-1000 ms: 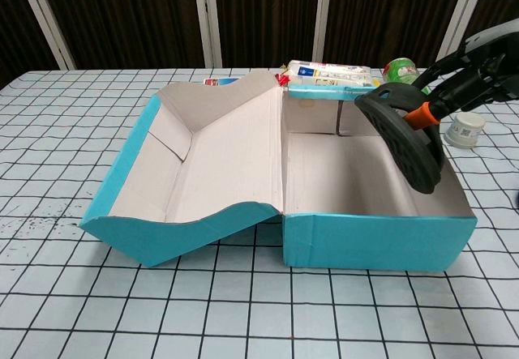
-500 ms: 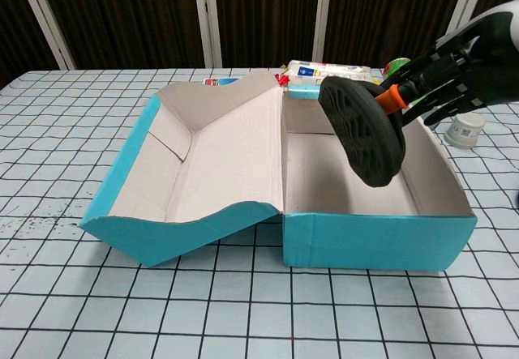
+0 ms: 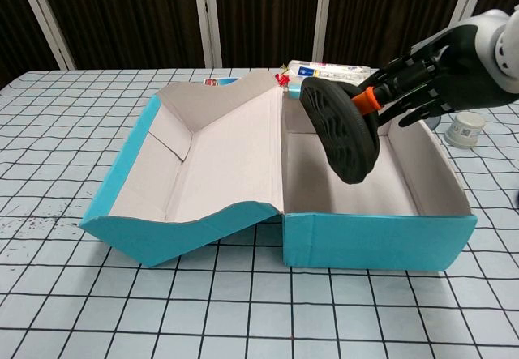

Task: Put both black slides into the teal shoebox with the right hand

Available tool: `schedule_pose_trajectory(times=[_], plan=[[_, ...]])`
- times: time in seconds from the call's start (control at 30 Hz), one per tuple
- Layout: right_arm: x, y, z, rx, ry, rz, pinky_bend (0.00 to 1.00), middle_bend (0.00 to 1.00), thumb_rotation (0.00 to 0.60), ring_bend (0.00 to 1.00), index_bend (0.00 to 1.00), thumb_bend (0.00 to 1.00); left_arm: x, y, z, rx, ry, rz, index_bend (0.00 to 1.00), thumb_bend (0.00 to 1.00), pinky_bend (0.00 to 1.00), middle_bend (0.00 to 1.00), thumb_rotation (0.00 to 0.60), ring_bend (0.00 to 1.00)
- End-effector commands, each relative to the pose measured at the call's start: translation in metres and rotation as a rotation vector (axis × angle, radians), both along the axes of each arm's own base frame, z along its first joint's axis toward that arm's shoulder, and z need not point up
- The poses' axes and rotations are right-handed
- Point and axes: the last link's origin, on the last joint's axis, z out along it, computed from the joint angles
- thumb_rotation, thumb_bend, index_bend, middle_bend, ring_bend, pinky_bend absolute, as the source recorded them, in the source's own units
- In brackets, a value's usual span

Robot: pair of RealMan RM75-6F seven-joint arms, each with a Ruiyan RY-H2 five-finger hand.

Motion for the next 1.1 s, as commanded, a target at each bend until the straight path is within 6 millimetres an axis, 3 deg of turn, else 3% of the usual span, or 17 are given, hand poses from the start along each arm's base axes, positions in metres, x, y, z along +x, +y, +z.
schedule_pose_trajectory(times=[0.03,1.1], plan=[[0.002,-0.005,-0.005,-0.026,-0.037,0.005,0.0,0.5,0.6,0.21,0.57,0.47,0.0,0.001,-0.001,-0.005,0.003,0.001,0.1,0.37,0.09,0.05,0.6,0.0],[-0.019,-0.009,-0.038,-0.092,0.015,-0.017,0.0,0.5,0.6,0.21,0.58,0.5,0.0,0.002,-0.002,-0.009,0.005,0.007,0.1,0.37,0.09,0.05,0.6,0.0]])
